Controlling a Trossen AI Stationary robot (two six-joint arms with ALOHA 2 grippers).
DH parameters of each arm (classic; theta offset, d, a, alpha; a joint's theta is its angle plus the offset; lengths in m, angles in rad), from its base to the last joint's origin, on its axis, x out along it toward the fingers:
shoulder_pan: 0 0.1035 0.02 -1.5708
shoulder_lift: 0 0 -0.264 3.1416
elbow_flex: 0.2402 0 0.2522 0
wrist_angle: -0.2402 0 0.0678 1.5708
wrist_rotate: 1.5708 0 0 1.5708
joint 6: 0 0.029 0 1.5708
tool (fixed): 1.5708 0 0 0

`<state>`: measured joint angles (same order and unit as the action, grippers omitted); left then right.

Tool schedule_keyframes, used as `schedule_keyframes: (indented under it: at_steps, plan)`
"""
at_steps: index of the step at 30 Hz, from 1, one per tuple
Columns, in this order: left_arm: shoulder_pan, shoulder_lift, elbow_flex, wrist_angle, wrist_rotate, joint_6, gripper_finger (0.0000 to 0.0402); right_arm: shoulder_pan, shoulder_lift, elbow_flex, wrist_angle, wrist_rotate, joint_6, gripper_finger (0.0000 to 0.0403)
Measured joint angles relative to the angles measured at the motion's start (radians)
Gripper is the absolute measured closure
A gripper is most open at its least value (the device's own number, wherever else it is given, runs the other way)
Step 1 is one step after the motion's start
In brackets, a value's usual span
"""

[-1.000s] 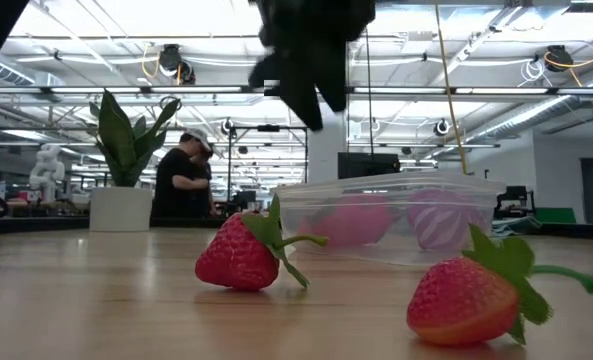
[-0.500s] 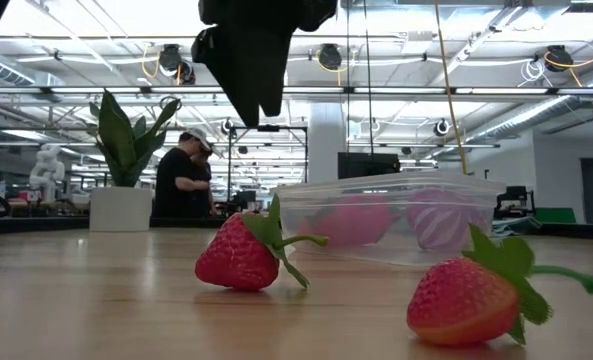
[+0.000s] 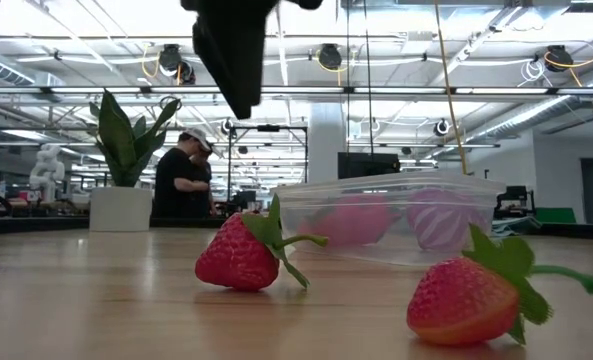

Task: Pick and placing Produce into tupperware
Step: Put the top strawberry into the transparent container

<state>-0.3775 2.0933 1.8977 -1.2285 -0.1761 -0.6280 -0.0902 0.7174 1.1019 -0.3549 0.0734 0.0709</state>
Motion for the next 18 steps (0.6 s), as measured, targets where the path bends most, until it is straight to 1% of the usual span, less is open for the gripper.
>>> schedule_keyframes:
  at_steps: [4,7,10,14,18]
  plan:
    - [-0.038,0.0,-0.022,0.006,0.004,0.025,0.0188,0.0,0.0,0.0,0.0,0.0,0.022,0.0252]
    - [-0.058,0.0,-0.061,0.038,0.038,0.0,0.0188,0.0,0.002,0.0,0.0,0.0,0.022,0.0252]
    - [-0.075,0.0,-0.124,0.154,0.053,-0.02,0.0188,0.0,0.002,0.0,0.0,0.0,0.022,0.0252]
    - [-0.09,0.0,-0.2,0.362,0.05,-0.055,0.0188,0.0,0.002,0.0,0.0,0.0,0.022,0.0252]
    - [-0.083,0.001,-0.235,0.409,0.013,-0.094,0.0188,0.0,0.001,0.0,-0.003,-0.016,0.023,0.0252]
